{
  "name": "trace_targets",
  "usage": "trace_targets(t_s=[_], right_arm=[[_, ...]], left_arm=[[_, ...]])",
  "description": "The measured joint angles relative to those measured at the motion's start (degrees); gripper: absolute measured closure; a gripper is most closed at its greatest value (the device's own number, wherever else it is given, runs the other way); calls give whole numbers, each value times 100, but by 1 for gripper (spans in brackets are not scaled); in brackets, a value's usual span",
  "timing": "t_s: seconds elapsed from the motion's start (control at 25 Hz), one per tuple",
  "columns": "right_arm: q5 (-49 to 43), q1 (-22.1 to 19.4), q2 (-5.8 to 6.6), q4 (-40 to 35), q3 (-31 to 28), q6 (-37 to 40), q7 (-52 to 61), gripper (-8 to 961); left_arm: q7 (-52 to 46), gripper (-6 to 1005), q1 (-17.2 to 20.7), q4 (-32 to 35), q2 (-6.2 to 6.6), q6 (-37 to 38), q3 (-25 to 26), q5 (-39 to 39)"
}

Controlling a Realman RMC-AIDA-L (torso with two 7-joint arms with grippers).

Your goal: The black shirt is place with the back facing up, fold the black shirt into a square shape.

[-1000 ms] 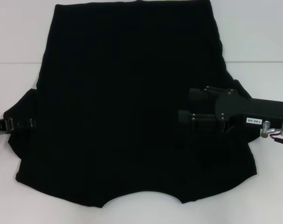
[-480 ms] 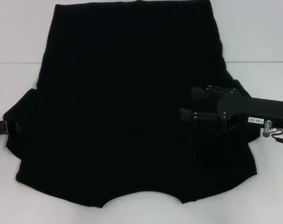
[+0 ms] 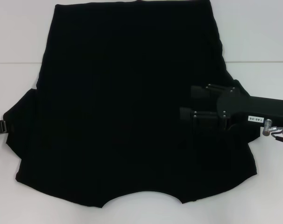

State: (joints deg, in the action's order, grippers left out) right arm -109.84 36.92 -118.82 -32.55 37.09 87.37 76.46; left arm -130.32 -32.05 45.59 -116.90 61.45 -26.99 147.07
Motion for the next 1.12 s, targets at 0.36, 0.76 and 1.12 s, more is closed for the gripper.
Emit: trace_targets(t_s=[0.36, 0.76, 1.12], right_arm=[[51, -6, -1, -5, 0, -1, 0, 77], [251, -36, -9, 43, 18, -10, -56, 81], [253, -2, -18, 19, 9, -32, -61, 103]], left_arm=[[-3, 1001, 67, 143, 30, -9, 103, 10], [-3, 1001, 278, 477, 36, 150, 344, 9], [-89, 1000, 428, 665, 5, 227, 446, 5]])
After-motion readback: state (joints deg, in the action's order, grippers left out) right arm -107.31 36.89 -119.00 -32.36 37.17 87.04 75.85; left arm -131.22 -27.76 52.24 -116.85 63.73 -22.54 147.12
